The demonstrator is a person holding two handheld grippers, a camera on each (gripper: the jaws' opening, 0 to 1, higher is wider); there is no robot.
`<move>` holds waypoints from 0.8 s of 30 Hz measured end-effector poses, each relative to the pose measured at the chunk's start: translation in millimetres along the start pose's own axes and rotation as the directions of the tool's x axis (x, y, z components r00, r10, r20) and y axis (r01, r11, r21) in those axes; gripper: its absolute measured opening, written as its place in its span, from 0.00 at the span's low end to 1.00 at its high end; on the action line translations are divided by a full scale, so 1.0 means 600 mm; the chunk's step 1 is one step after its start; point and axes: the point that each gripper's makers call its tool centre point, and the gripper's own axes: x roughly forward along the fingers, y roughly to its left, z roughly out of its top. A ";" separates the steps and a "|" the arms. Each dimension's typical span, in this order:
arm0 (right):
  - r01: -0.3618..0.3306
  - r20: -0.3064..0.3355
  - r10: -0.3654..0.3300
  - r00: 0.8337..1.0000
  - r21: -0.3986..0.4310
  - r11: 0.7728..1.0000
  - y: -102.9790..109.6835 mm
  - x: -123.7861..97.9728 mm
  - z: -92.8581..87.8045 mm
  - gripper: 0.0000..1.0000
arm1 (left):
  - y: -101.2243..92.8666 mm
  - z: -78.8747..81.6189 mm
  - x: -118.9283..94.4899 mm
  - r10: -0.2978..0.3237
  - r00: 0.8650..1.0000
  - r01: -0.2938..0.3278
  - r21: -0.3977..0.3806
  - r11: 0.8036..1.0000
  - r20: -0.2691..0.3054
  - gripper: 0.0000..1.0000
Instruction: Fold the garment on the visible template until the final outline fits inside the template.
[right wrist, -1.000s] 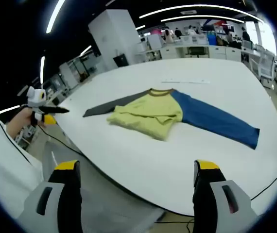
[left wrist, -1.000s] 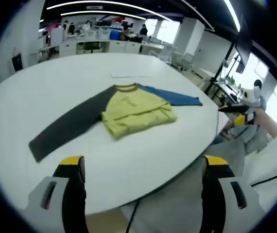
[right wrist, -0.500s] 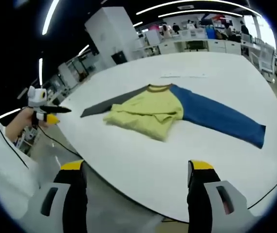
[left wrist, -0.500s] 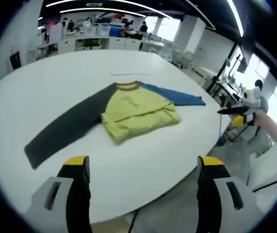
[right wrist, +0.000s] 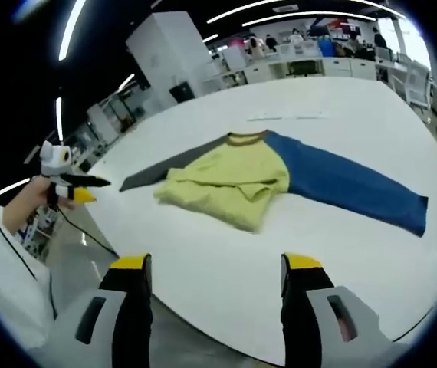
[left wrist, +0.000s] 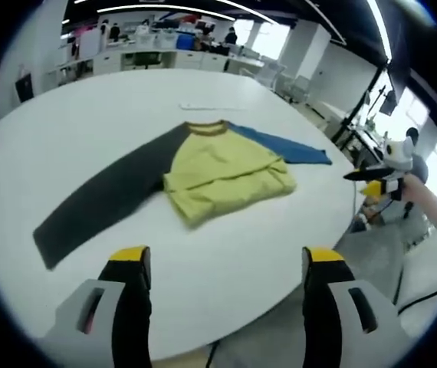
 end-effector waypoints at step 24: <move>-0.032 0.015 0.030 0.999 0.079 0.996 -0.021 0.078 0.019 0.48 | 0.043 0.010 0.060 0.014 1.000 -0.014 -0.052 0.999 -0.005 0.57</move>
